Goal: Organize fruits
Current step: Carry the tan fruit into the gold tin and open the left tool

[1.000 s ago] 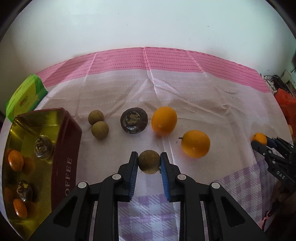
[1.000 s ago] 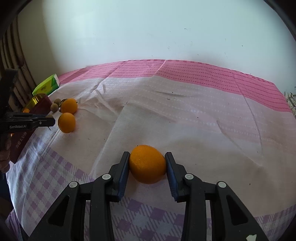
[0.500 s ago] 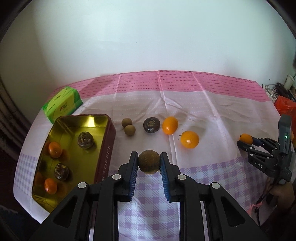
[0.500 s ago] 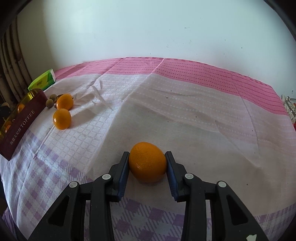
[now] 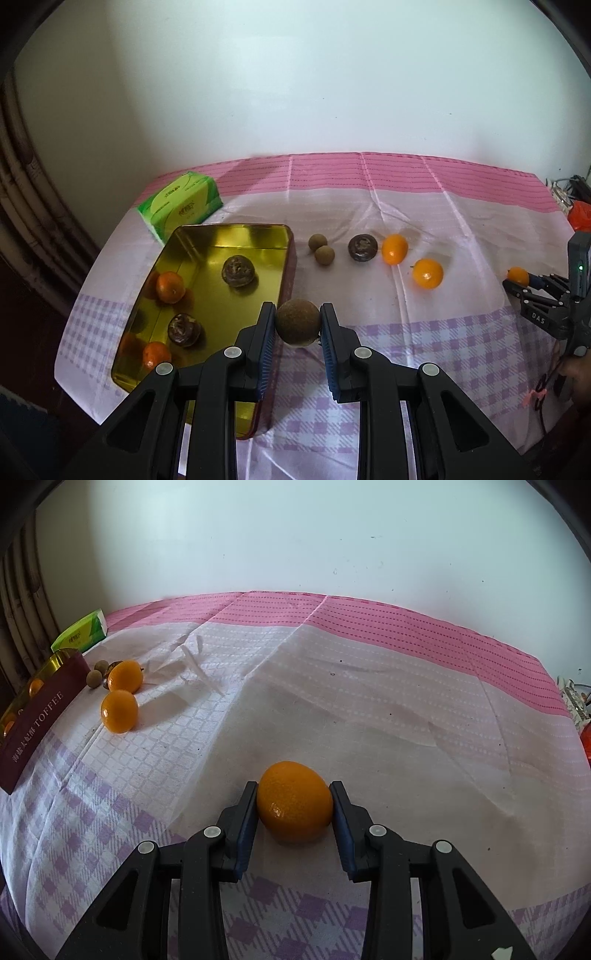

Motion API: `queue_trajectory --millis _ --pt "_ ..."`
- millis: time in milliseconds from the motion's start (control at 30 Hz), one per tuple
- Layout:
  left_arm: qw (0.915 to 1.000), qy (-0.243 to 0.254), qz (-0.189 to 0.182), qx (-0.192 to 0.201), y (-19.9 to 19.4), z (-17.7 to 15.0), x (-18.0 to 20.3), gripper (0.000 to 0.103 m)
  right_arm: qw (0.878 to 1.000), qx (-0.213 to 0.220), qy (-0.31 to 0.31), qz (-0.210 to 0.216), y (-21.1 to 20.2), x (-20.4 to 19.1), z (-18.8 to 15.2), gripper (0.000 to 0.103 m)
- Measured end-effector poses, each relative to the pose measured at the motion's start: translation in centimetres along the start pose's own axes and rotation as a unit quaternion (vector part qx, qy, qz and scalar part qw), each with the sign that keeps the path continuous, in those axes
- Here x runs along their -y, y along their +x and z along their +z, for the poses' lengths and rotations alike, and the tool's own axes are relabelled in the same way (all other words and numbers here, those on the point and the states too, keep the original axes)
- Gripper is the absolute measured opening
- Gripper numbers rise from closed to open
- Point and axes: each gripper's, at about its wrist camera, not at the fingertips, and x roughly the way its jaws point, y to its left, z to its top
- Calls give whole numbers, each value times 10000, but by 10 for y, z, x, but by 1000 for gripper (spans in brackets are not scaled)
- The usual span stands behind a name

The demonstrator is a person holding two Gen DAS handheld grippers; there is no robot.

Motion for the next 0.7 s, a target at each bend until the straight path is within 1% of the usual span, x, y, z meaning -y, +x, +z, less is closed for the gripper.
queue_trajectory --millis 300,533,700 --pt "9993 -206 296 -59 11 -10 -35 25 10000 -3 -37 -38 1 0 0 35" --pt "9982 -288 467 -233 29 -20 -51 25 10000 -3 -45 -43 2 0 0 35" --pt "9975 -354 495 -371 41 -24 -62 25 10000 -3 -44 -42 1 0 0 35"
